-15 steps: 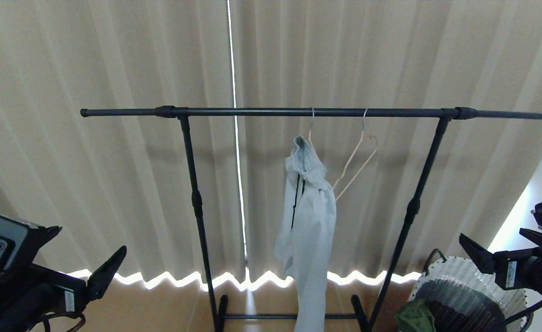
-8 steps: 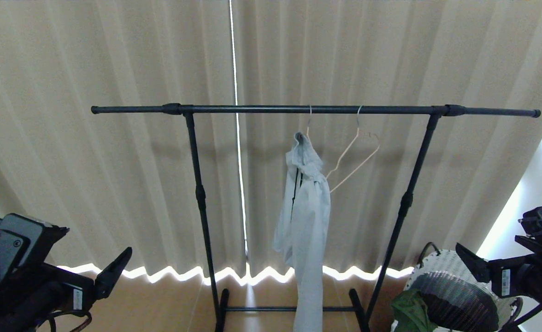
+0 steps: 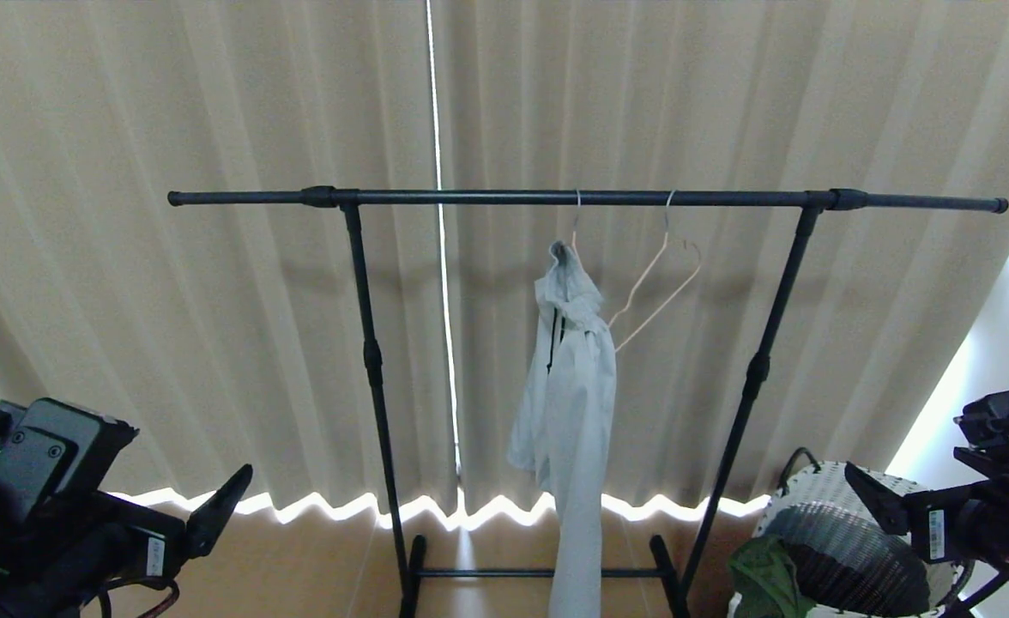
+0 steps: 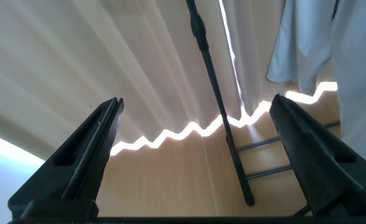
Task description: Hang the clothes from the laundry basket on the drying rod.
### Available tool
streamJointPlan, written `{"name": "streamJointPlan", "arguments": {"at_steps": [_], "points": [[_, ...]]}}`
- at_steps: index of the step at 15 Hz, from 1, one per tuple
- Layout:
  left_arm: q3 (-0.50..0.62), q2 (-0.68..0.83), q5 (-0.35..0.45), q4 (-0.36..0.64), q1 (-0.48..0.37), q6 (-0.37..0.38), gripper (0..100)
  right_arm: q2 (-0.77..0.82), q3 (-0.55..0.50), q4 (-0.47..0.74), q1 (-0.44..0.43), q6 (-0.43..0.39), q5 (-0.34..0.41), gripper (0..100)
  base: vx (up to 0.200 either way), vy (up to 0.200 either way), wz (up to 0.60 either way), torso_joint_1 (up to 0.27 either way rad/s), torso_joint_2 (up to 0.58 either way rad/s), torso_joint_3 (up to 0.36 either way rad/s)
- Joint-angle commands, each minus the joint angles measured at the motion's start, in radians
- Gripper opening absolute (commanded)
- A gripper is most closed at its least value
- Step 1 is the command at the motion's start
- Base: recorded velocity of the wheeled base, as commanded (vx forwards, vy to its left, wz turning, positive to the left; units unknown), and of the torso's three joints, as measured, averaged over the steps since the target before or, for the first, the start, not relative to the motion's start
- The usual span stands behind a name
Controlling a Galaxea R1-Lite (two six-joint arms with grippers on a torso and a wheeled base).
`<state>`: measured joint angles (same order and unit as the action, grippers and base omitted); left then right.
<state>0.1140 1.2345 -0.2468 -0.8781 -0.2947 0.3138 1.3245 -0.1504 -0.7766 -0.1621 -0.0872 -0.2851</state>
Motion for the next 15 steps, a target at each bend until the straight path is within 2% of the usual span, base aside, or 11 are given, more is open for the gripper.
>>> {"name": "streamJointPlan", "arguments": {"at_steps": [1,15], "points": [[-0.001,0.003,0.000,-0.001,0.000,0.002,100,0.002,0.000,0.000,0.000,0.000,0.000,100,0.000,0.000,0.00,-0.198,0.40,0.207],[0.001,-0.006,0.000,-0.004,0.020,0.007,100,0.005,0.012,0.003,0.000,-0.002,0.000,100,0.000,0.000,0.00,-0.224,0.49,0.261]]}}
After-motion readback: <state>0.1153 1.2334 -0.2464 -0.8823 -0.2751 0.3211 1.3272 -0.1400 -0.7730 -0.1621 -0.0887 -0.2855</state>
